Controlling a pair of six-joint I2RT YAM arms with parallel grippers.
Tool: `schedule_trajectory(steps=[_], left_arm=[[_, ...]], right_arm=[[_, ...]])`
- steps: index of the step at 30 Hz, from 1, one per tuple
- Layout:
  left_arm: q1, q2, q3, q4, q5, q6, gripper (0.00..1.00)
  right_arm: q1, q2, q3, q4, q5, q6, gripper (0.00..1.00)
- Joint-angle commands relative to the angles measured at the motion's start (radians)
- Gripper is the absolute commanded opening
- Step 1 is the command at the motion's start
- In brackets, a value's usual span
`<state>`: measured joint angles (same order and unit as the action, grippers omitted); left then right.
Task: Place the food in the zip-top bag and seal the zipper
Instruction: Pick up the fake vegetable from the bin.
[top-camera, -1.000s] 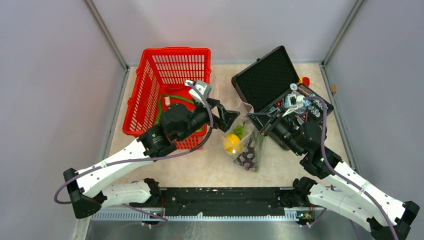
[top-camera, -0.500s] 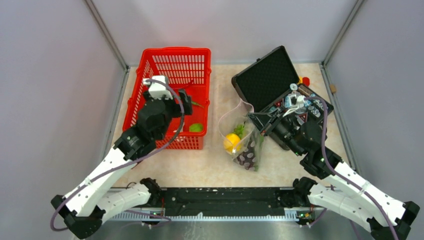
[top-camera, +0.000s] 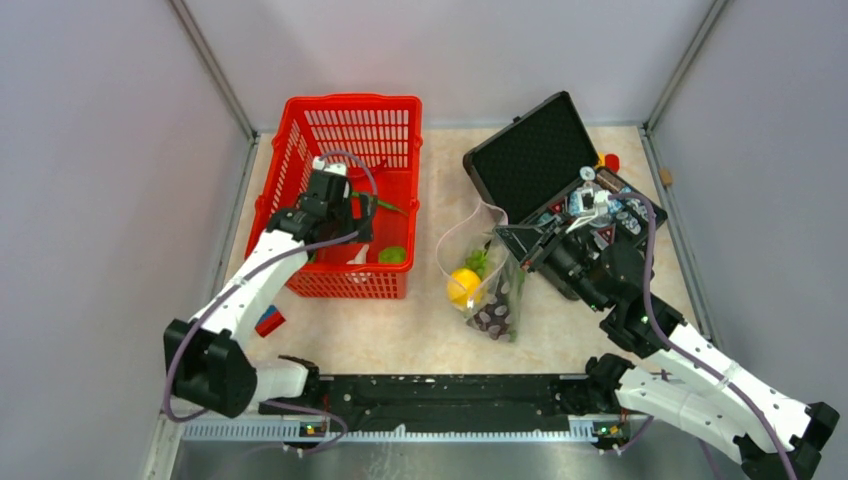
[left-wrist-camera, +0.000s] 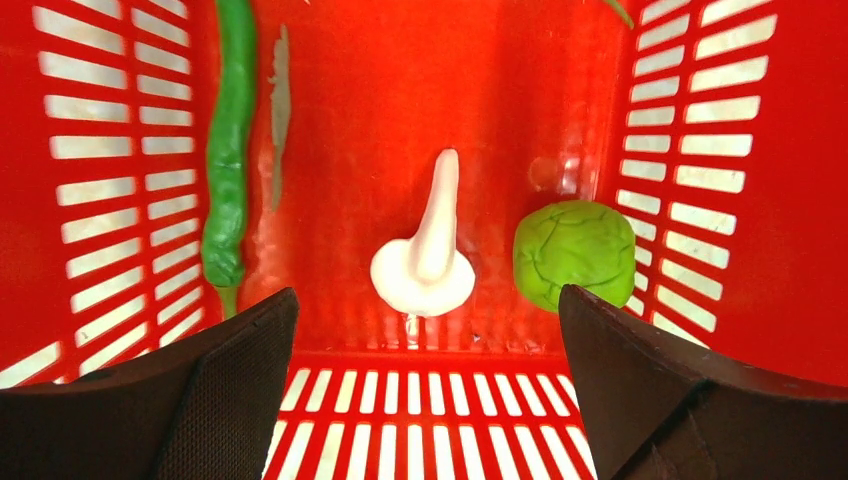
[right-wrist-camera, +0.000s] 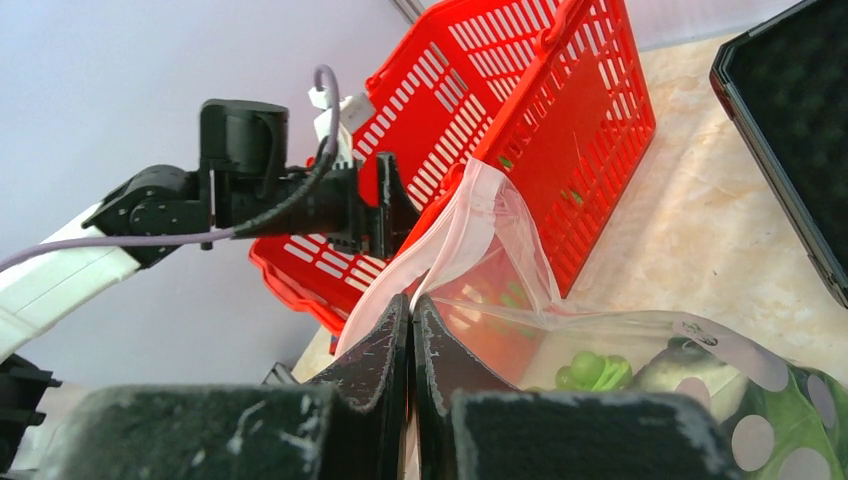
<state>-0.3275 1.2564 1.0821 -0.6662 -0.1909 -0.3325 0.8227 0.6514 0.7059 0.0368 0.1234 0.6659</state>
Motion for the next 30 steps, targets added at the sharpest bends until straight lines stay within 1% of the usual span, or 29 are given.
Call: schedule_trajectory(steps=[1,4,8,9,10,11,13,14,17,22,27,28,30], left_arm=[[0.025,0.058,0.052,0.002,0.099,0.036,0.98],[0.039,0.107,0.062,-0.007,0.095,0.042,0.94],[0.061,0.170,0.053,0.013,0.149,0.059,0.90],[0.064,0.191,0.056,0.014,0.170,0.070,0.89],[0.068,0.212,0.065,0.008,0.221,0.085,0.88],[0.071,0.231,0.070,0.006,0.290,0.107,0.86],[0.073,0.265,0.073,0.010,0.343,0.123,0.80],[0.073,0.282,0.076,0.008,0.342,0.119,0.76],[0.074,0.337,0.083,0.023,0.337,0.108,0.75],[0.076,0.408,0.072,0.037,0.308,0.094,0.66],[0.076,0.412,0.070,0.030,0.248,0.083,0.62],[0.076,0.408,0.074,0.020,0.242,0.084,0.59],[0.076,0.390,0.073,0.009,0.240,0.078,0.57]], right_arm=[[0.004,-0.030,0.031,0.091,0.017,0.013,0.00],[0.003,-0.043,0.029,0.080,0.031,0.012,0.00],[0.003,-0.056,0.019,0.074,0.050,0.011,0.00],[0.003,-0.058,0.017,0.074,0.055,0.012,0.00],[0.003,-0.057,0.017,0.074,0.058,0.012,0.00],[0.004,-0.056,0.018,0.074,0.058,0.012,0.00],[0.004,-0.052,0.019,0.073,0.059,0.012,0.00],[0.003,-0.048,0.020,0.072,0.059,0.012,0.00],[0.003,-0.039,0.020,0.076,0.056,0.014,0.00],[0.003,-0.034,0.027,0.068,0.051,0.016,0.00],[0.003,-0.038,0.027,0.058,0.064,0.013,0.00],[0.003,-0.038,0.027,0.057,0.065,0.013,0.00],[0.003,-0.038,0.027,0.059,0.067,0.011,0.00]])
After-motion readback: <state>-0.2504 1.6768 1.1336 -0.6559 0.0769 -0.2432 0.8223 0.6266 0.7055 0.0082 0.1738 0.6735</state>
